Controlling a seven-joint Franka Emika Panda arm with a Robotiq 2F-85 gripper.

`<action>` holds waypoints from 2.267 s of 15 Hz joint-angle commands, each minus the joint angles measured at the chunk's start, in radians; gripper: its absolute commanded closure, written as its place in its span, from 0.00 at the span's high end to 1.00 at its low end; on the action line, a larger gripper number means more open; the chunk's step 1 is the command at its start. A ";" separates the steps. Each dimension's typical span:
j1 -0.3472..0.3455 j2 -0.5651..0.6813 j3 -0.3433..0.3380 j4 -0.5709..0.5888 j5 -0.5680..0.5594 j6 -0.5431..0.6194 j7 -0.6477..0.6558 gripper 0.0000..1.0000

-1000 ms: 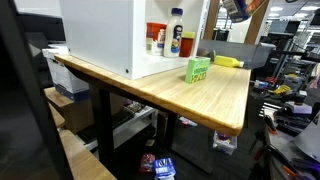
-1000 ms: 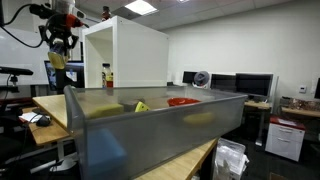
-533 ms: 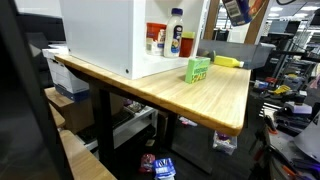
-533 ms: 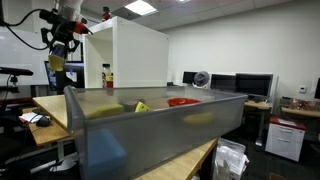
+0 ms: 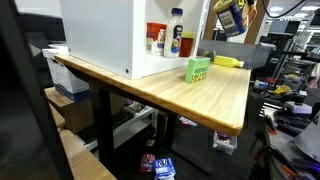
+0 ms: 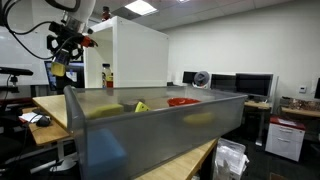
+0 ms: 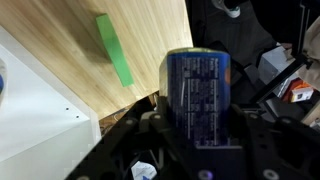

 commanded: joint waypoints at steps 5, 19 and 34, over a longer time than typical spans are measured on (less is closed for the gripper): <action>-0.088 0.010 0.046 -0.049 0.171 0.025 -0.090 0.30; -0.125 -0.067 0.216 -0.223 0.360 0.377 0.012 0.30; -0.070 -0.101 0.404 -0.320 0.411 0.976 0.356 0.30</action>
